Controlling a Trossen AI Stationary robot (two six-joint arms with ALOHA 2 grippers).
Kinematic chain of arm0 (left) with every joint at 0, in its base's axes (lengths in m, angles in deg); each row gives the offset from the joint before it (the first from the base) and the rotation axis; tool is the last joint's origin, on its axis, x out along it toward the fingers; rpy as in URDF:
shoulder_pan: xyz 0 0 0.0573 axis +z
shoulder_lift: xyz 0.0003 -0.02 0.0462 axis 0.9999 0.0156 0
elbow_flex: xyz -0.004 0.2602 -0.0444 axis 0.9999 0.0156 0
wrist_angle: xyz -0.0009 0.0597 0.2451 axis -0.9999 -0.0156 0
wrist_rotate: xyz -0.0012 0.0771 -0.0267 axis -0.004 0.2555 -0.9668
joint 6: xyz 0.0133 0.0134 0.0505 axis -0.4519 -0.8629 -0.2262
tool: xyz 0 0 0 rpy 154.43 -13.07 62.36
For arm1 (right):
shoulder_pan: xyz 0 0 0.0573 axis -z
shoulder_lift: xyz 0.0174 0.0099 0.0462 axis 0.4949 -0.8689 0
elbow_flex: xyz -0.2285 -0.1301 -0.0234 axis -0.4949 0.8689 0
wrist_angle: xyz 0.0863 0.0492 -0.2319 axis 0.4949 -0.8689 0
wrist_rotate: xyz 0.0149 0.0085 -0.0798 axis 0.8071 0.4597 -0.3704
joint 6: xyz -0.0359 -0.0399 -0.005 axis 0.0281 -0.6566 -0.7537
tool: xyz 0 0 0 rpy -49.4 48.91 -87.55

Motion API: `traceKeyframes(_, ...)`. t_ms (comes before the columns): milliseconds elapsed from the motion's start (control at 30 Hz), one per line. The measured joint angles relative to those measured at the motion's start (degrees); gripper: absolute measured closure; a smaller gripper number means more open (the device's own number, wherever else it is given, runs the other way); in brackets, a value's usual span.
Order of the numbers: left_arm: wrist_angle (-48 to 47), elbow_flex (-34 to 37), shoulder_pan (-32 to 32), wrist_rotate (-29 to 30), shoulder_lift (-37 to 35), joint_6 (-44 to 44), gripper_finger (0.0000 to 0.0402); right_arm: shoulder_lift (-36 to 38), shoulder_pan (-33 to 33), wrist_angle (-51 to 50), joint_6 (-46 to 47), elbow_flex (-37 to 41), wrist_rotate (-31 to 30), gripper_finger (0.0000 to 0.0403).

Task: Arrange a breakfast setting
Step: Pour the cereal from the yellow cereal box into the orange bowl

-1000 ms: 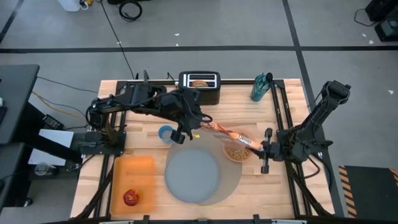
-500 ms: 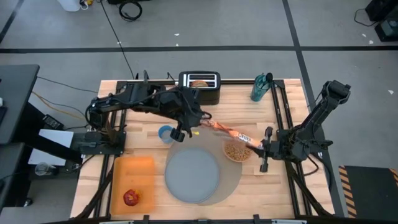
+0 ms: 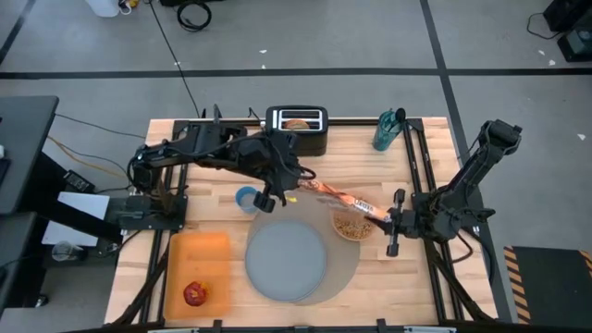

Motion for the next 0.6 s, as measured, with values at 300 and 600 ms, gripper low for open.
traceKeyframes(300,-0.3,0.0,0.0,0.0,0.0,0.2,0.0233,0.0,0.8,-2.9,1.9,0.0,0.5,0.0390)
traceKeyframes(600,-0.3,0.0,0.0,0.1,0.1,0.4,0.0233,-0.3,1.1,-3.6,1.1,-0.1,0.6,0.0392)
